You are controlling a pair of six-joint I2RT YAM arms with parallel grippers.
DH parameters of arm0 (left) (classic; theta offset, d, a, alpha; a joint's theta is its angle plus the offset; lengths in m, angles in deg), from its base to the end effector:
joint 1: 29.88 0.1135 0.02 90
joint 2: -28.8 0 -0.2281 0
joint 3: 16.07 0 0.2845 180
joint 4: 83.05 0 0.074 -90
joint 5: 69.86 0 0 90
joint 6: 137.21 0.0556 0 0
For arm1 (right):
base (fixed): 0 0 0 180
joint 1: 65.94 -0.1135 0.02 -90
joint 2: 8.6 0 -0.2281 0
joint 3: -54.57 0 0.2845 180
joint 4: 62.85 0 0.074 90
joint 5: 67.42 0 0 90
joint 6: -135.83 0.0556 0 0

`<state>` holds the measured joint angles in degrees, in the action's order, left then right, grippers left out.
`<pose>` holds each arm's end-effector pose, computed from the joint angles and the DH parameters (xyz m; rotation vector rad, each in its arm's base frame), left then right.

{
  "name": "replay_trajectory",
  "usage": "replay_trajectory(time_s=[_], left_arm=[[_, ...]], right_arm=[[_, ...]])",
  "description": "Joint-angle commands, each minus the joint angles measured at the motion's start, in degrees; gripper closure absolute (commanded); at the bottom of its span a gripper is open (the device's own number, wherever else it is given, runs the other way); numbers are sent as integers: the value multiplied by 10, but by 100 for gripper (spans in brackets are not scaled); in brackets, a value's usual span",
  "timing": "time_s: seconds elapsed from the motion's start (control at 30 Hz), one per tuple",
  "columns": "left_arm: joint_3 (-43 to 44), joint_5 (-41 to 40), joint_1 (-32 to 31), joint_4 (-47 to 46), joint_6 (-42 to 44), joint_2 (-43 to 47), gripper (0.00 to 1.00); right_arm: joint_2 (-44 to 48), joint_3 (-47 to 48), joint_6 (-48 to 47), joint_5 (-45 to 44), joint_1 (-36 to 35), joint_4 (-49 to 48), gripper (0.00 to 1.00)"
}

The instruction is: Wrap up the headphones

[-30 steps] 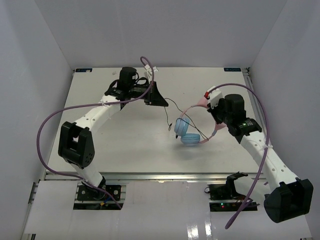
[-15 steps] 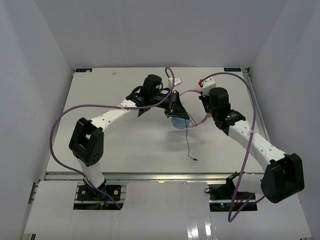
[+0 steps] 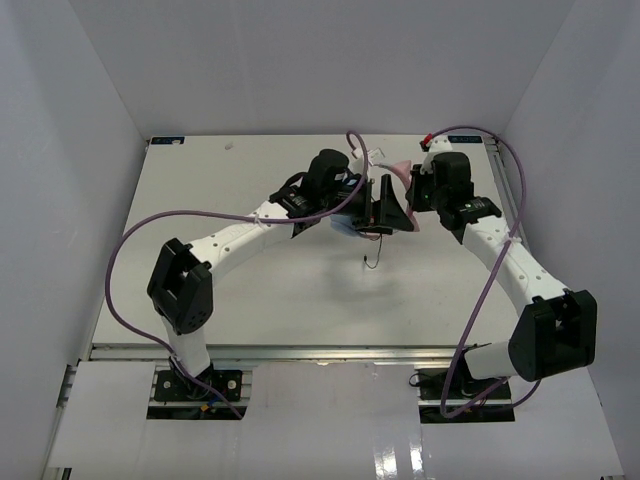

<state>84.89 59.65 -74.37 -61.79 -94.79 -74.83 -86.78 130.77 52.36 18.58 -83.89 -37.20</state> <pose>0.3068 -0.3510 0.2745 0.4675 2.2774 -1.6241 0.3554 0.1111 0.2669 -0.1614 2.0510 0.1937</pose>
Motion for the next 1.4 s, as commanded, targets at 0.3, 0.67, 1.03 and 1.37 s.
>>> replay_trajectory(time_s=[0.3,0.67,1.03,1.37], left_arm=[[-158,-183,-119,73,165,170,2],[-472,-452,-163,-357,323,254,59],[-536,-458,-148,-487,341,232,100],[-671,-310,-150,-595,399,259,10]], right_arm=[[-43,160,146,210,76,42,92],[-6,168,185,295,92,52,92],[45,129,138,300,96,56,92],[46,130,117,299,98,69,92]])
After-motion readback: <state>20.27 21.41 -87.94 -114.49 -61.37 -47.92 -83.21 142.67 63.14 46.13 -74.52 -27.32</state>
